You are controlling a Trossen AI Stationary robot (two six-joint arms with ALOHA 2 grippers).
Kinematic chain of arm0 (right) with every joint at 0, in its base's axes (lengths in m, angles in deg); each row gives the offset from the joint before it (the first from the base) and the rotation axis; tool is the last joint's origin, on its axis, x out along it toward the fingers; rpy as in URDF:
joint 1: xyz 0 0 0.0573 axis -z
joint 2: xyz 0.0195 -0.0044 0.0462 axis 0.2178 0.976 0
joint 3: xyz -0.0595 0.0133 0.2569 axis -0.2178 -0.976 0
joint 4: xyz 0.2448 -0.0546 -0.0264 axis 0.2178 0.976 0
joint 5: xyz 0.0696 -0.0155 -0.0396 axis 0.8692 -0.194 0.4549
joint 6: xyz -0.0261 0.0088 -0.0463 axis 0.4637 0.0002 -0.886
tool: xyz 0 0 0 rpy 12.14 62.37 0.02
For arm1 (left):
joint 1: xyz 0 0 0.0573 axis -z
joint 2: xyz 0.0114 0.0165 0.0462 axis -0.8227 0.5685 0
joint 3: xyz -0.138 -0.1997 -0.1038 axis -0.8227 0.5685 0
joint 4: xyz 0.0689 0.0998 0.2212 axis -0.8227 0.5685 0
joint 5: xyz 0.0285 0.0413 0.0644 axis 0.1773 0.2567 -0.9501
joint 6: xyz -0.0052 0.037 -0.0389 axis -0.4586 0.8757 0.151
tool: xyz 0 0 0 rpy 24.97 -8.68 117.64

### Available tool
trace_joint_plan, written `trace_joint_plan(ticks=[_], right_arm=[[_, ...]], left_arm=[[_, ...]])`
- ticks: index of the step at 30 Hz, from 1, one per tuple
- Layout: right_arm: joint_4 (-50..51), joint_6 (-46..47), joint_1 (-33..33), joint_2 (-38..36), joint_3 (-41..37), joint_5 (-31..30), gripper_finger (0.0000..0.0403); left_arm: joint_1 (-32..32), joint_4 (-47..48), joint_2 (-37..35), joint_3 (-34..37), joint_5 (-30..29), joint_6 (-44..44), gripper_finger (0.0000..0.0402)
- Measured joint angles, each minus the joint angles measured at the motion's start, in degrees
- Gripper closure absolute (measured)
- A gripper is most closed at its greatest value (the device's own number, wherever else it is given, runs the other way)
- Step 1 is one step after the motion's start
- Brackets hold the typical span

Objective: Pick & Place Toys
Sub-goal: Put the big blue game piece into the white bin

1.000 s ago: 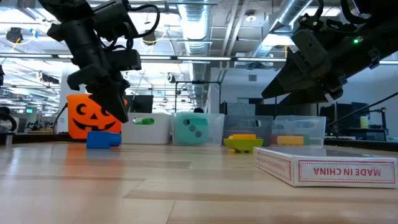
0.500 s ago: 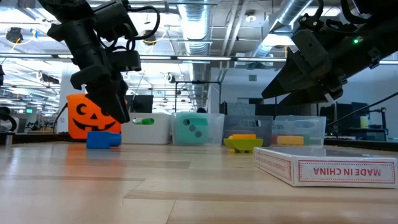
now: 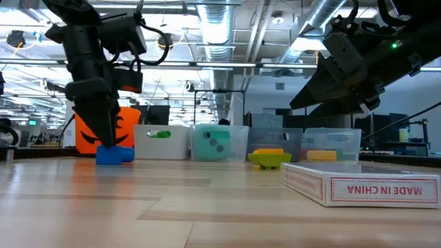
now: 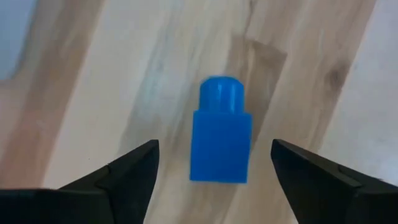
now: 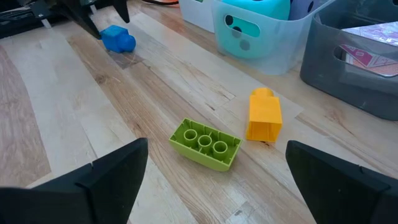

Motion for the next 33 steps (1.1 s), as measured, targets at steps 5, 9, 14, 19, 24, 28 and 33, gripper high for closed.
trace_joint_plan(ticks=[5,9,14,19,24,28,33], right_arm=[[0.0,0.0,0.0,0.0,0.0,0.0,0.0029],[0.0,0.0,0.0,0.0,0.0,0.0,0.0029],[0.0,0.0,0.0,0.0,0.0,0.0,0.0029],[0.0,0.0,0.0,0.0,0.0,0.0,0.0029],[0.0,0.0,0.0,0.0,0.0,0.0,0.0029],[0.0,0.0,0.0,0.0,0.0,0.0,0.0029],[0.0,0.0,0.0,0.0,0.0,0.0,0.0029]], left_arm=[[0.0,-1.0,0.0,1.4,3.2,-1.9,0.0105],[0.0,-4.5,0.0,5.4,3.6,-1.7,0.0105],[0.1,-8.3,-0.3,9.2,2.3,-1.4,0.0105],[0.1,-9.7,-0.3,9.6,1.6,-1.6,0.0105],[0.0,-15.1,0.0,9.9,0.6,-1.6,0.0105],[0.0,-17.2,0.1,9.9,-1.5,-1.4,0.0105],[0.0,-17.1,0.1,9.9,-1.8,-1.4,0.0105]])
